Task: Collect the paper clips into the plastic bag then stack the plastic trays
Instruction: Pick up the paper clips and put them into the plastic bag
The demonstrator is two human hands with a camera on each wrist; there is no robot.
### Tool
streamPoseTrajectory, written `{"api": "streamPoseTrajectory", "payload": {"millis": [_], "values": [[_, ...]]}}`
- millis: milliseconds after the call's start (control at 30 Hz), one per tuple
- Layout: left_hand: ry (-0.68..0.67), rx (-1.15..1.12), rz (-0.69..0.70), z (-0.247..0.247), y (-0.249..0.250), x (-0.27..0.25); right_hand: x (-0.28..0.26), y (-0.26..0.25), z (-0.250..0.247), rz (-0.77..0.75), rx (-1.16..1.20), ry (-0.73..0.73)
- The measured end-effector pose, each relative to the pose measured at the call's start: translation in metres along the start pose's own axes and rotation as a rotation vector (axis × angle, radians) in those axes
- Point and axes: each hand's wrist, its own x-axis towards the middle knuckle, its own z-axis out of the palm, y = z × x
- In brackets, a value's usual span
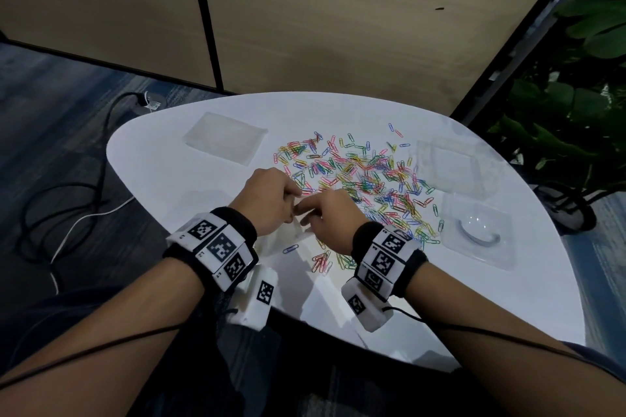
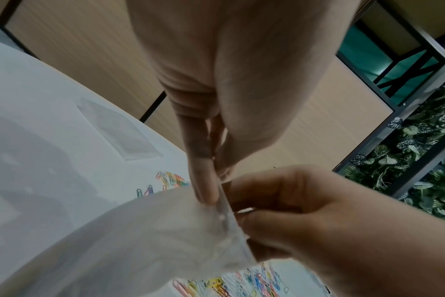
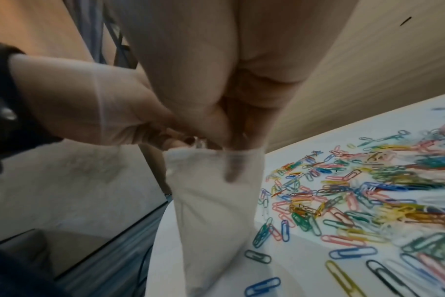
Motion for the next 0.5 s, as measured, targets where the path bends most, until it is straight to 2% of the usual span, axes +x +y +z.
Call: {"api": "streamPoseTrajectory", "payload": {"millis": [67, 133, 200, 267, 300, 367, 433, 500], "values": [[0.008, 0.007, -0.017, -0.003, -0.002, 0.000, -0.008, 0.005, -0.011, -0.010, 0.204, 0.099], [0.010, 0.031, -0.019, -0.007, -0.002, 0.000, -0.017, 0.019, -0.024, 0.043, 0.189, 0.173], [0.011, 0.064, -0.021, -0.011, -0.003, 0.000, -0.031, 0.041, -0.035, 0.209, -0.073, 0.059], [0.010, 0.077, -0.034, -0.013, -0.002, -0.001, -0.048, 0.066, -0.034, 0.490, -0.308, -0.166], [0.010, 0.082, -0.036, -0.013, 0.000, -0.001, -0.057, 0.074, -0.031, 0.610, -0.342, -0.261], [0.010, 0.091, -0.037, -0.013, 0.001, -0.001, -0.073, 0.084, -0.015, 0.735, -0.264, -0.330], [0.006, 0.099, -0.045, -0.012, 0.001, -0.001, -0.083, 0.093, 0.004, 0.734, -0.179, -0.275], [0.003, 0.096, -0.051, -0.011, 0.001, -0.001, -0.085, 0.100, 0.021, 0.650, -0.173, -0.170]]}}
